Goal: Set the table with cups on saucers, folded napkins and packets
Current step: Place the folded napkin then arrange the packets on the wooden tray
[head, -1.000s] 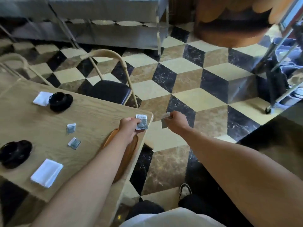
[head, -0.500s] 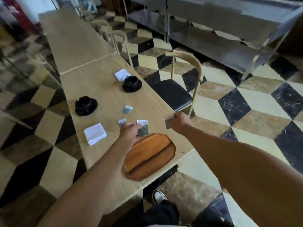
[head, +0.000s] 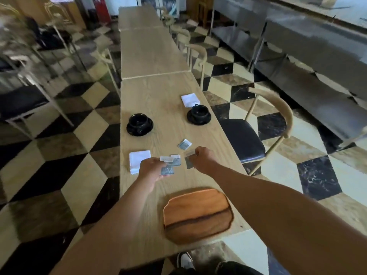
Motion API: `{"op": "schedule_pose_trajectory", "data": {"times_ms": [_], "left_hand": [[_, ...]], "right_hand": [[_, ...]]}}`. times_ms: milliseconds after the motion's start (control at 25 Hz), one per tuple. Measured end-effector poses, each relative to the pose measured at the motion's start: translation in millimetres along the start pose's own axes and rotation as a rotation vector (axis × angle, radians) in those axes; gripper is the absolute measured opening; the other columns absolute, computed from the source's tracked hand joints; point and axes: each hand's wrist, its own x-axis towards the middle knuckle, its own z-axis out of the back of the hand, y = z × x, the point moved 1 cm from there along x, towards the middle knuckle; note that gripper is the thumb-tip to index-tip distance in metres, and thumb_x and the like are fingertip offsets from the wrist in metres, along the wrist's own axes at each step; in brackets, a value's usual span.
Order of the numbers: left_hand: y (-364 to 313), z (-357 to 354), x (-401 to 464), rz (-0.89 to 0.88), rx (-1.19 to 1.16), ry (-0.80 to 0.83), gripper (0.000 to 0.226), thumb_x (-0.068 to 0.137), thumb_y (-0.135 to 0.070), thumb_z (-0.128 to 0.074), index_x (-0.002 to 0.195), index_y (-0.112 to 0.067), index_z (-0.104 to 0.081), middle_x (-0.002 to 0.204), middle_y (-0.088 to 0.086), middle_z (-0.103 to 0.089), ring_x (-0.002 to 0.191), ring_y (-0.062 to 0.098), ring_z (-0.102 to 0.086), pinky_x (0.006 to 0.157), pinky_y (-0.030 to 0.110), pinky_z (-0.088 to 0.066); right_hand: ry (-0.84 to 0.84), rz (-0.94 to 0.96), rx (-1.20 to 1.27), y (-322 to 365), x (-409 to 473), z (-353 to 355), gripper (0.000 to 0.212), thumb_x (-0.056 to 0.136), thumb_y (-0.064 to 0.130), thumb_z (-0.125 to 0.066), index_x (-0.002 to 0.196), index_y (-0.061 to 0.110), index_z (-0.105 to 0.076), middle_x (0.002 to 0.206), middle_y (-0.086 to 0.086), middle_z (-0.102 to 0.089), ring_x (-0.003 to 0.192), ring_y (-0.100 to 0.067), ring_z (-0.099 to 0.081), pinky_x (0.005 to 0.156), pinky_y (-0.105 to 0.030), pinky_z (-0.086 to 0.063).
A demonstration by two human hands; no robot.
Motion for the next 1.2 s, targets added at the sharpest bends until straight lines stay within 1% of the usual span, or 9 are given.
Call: {"op": "schedule_pose_trajectory", "data": {"times_ms": [120,320,400,520,640,800,920,1080,1200], "left_hand": [[9,7,0,0.030,-0.048,-0.054,0.010,0.086,0.008,-0.067,0.087,-0.002,-0.064,0.089,0.016,-0.067,0.079,0.029,-0.071,0.058,0.036,-0.063],[48,-7,-14,0.159,-0.022,-0.060,0.011,0.085,0.009,-0.070,0.085,0.000,-0.063,0.101,0.025,-0.068,0.094,0.042,-0.071,0.077,0.047,-0.062],[67,-14,-21,0.200,0.011,-0.052,0.012,0.085,0.009,-0.071,0.084,0.000,-0.063,0.103,0.027,-0.069,0.097,0.044,-0.071,0.078,0.048,-0.062],[99,-21,-29,0.262,0.057,-0.038,0.012,0.085,0.008,-0.072,0.085,-0.001,-0.064,0.103,0.027,-0.070,0.095,0.040,-0.072,0.079,0.048,-0.062],[126,-26,-33,0.283,0.152,0.016,0.014,0.085,0.005,-0.074,0.098,0.005,-0.069,0.103,0.025,-0.072,0.087,0.034,-0.074,0.068,0.039,-0.064],[149,-30,-33,0.254,0.279,0.033,0.011,0.082,0.001,-0.078,0.089,-0.002,-0.071,0.100,0.018,-0.072,0.081,0.028,-0.074,0.057,0.033,-0.063],[162,-32,-29,0.256,0.344,0.017,0.010,0.081,0.001,-0.077,0.086,-0.002,-0.069,0.096,0.018,-0.071,0.076,0.026,-0.074,0.058,0.037,-0.064],[172,-27,-30,0.198,0.569,-0.016,0.010,0.086,-0.010,-0.074,0.082,-0.003,-0.068,0.083,0.014,-0.071,0.064,0.022,-0.071,0.059,0.037,-0.062],[177,-25,-31,0.035,0.769,0.019,0.029,0.086,-0.021,-0.075,0.069,-0.005,-0.057,0.066,0.008,-0.060,0.059,0.016,-0.056,0.058,0.035,-0.043]], "right_hand": [[0.046,0.016,-0.028,-3,10,-11,0.009,0.090,0.029,-0.061,0.084,0.023,-0.061,0.080,0.006,-0.059,0.067,-0.009,-0.057,0.049,-0.022,-0.042],[0.114,-0.042,-0.017,-42,4,-20,0.016,0.089,0.021,-0.060,0.074,0.020,-0.057,0.075,0.000,-0.060,0.065,-0.018,-0.058,0.044,-0.021,-0.037],[0.148,-0.077,-0.019,-66,-1,-24,0.020,0.089,0.020,-0.059,0.069,0.019,-0.054,0.071,0.001,-0.058,0.057,-0.015,-0.055,0.039,-0.018,-0.036],[0.210,-0.110,-0.045,-101,-13,-37,0.020,0.091,0.020,-0.057,0.071,0.021,-0.056,0.075,-0.001,-0.060,0.061,-0.016,-0.057,0.043,-0.020,-0.037],[0.249,-0.152,-0.098,-131,-26,-53,0.017,0.090,0.017,-0.057,0.073,0.018,-0.061,0.074,-0.004,-0.061,0.067,-0.023,-0.058,0.052,-0.025,-0.039],[0.259,-0.169,-0.122,-159,-36,-68,0.041,0.088,0.012,-0.064,0.054,0.019,-0.042,0.055,0.007,-0.040,0.047,-0.009,-0.038,0.036,-0.015,-0.026],[0.243,-0.195,-0.135,-169,-36,-72,0.045,0.087,0.013,-0.071,0.053,0.020,-0.042,0.055,0.009,-0.042,0.048,-0.009,-0.041,0.035,-0.013,-0.031],[0.200,-0.236,-0.185,-179,-35,-74,0.037,0.085,0.022,-0.075,0.060,0.021,-0.049,0.065,0.006,-0.052,0.068,-0.018,-0.055,0.046,-0.018,-0.032],[0.220,-0.274,-0.253,-188,-40,-74,0.016,0.089,0.035,-0.072,0.086,0.022,-0.064,0.079,0.004,-0.058,0.071,-0.016,-0.058,0.049,-0.021,-0.036]]}}
